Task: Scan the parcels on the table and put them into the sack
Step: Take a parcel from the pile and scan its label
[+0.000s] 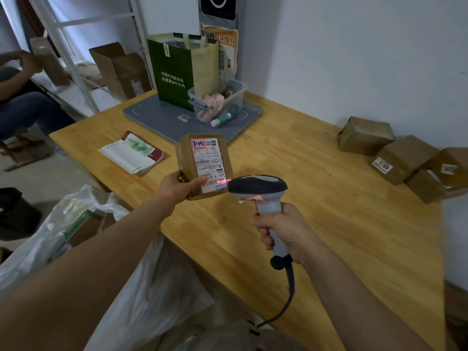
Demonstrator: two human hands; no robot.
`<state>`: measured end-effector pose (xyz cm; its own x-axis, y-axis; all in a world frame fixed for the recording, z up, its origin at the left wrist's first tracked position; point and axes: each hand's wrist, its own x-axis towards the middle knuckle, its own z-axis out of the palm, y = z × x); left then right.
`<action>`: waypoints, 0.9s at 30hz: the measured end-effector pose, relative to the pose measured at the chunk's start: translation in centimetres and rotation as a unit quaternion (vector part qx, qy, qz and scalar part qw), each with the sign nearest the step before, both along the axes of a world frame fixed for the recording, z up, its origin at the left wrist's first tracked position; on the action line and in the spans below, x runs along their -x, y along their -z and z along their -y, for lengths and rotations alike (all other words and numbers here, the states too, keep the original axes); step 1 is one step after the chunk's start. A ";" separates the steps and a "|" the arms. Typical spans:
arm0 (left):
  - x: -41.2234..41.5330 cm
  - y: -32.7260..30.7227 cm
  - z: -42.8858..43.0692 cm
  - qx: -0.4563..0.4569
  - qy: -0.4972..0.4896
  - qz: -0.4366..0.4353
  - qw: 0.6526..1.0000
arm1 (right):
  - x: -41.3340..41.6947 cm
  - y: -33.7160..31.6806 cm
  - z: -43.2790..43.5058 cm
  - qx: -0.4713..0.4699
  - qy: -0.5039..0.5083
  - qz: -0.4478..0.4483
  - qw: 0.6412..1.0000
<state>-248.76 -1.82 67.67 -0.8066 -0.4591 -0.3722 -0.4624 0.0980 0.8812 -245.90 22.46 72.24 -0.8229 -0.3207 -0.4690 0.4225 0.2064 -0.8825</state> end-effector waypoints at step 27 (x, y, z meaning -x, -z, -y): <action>-12.5 -1.8 14.3 0.047 -0.347 -0.160 0.923 | -1.2 0.5 10.8 0.070 -0.093 0.022 0.993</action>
